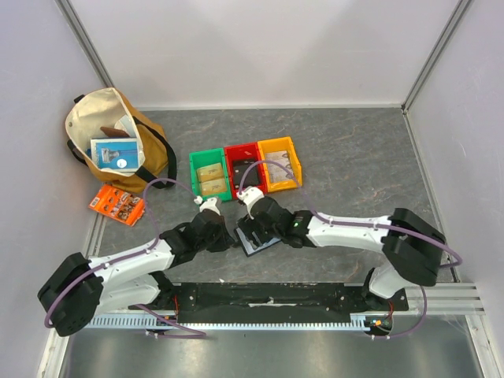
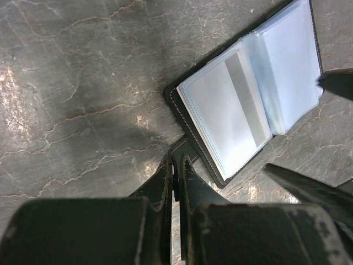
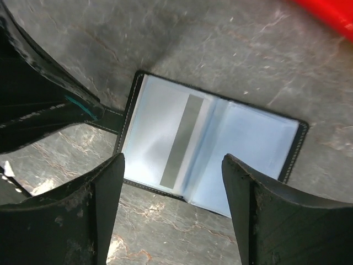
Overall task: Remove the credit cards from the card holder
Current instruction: Remove the credit card from the card holder.
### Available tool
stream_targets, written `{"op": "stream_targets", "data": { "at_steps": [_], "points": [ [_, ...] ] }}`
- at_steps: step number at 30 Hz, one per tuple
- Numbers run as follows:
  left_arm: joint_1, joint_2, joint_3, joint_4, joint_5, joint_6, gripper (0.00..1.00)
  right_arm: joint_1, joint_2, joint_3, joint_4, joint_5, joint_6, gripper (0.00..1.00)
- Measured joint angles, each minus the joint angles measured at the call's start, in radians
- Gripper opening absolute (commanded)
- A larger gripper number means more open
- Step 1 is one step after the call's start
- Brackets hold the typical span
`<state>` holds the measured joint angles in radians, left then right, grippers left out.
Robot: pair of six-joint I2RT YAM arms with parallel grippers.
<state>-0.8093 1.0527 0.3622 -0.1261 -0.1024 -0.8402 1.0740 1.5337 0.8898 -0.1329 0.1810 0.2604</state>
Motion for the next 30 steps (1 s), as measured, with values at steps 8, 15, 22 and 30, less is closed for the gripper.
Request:
{"op": "stream_targets", "data": {
  "at_steps": [8,15,22,30],
  "points": [
    [0.000,-0.026,-0.044,0.005,0.008,-0.024,0.02,0.056,0.139,0.028,0.002,0.013,0.000,0.81],
    [0.000,-0.027,-0.048,0.010,0.008,-0.032,0.02,0.068,0.181,0.042,0.005,0.044,0.001,0.79],
    [0.000,-0.037,-0.055,0.011,0.008,-0.032,0.02,0.073,0.176,0.044,-0.005,0.118,0.008,0.71],
    [0.000,-0.055,-0.060,0.003,0.008,-0.032,0.02,0.062,0.085,0.044,-0.042,0.161,0.009,0.69]
  ]
}}
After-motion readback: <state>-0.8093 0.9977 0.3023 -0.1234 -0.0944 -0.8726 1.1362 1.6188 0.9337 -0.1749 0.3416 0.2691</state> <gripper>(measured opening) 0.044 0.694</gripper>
